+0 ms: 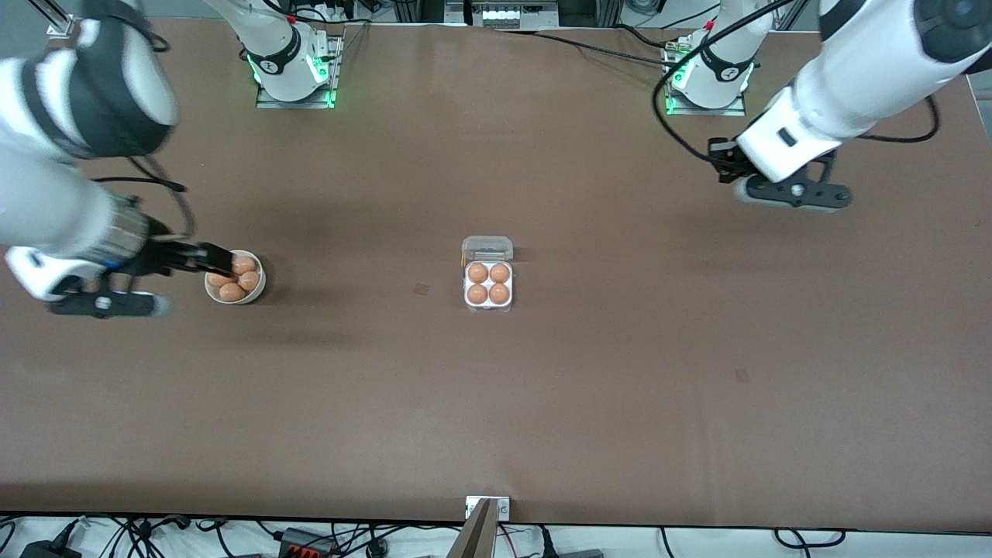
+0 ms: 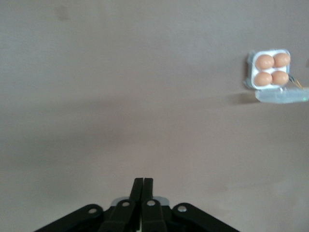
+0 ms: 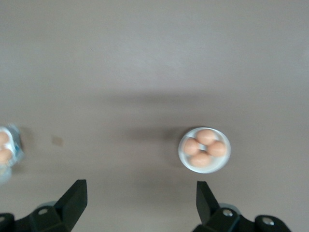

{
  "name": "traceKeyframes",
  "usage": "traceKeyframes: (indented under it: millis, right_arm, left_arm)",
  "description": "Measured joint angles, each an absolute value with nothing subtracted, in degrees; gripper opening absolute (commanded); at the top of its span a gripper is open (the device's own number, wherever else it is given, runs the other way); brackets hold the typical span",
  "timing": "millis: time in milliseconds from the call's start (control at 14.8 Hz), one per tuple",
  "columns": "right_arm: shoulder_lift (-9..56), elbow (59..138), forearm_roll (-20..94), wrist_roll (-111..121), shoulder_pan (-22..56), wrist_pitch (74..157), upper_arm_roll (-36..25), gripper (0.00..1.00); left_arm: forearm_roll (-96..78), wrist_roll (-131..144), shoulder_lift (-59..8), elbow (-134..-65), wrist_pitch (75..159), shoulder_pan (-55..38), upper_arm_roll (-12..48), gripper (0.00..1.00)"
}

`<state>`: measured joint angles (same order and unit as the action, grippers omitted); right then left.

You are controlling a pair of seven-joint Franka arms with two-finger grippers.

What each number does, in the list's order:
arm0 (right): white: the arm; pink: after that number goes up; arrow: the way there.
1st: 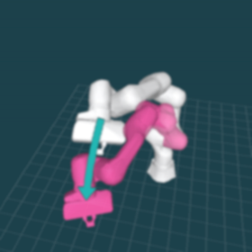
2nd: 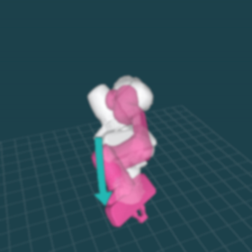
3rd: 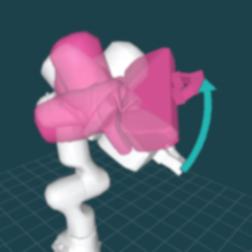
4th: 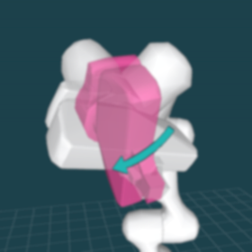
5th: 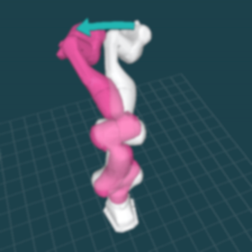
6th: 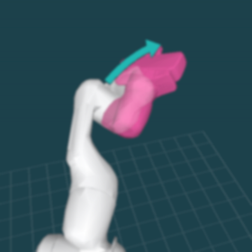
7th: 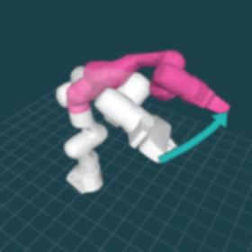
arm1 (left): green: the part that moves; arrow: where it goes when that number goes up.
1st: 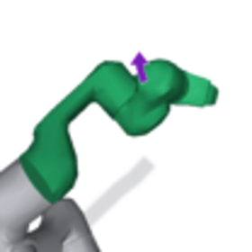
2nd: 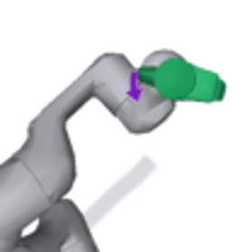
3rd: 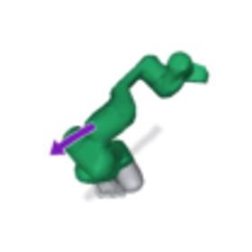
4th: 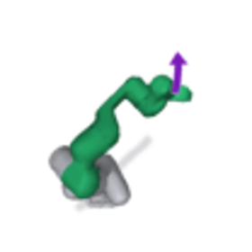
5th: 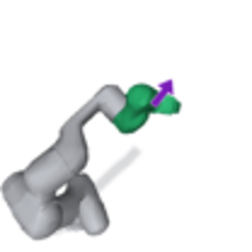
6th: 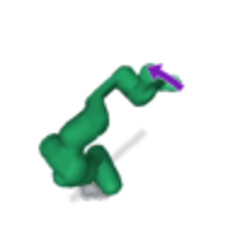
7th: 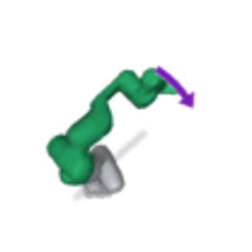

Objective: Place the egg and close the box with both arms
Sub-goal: 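Withdraw the right gripper while the left gripper reaches toward the box, then lower the left gripper onto the open clear lid of the box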

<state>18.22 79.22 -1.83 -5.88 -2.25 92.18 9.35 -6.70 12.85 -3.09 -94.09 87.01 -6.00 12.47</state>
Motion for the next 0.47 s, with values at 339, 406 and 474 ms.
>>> traceKeyframes:
  millis: [339,406,474]
  right_arm:
    - [5.92,93.86,2.42,5.56,-5.32,94.58,0.41,1.00]
    - [2.82,98.07,2.58,6.13,-5.58,96.28,-0.74,1.00]
    - [0.08,101.55,2.60,6.33,-5.52,97.40,-1.86,1.00]
  left_arm:
    - [-7.14,18.68,-8.17,-94.07,91.12,-13.17,12.90,0.00]
    - [-7.18,20.75,-9.02,-94.07,93.11,-14.71,12.95,0.00]
    - [-7.18,22.47,-9.91,-94.07,95.09,-16.35,12.99,0.00]
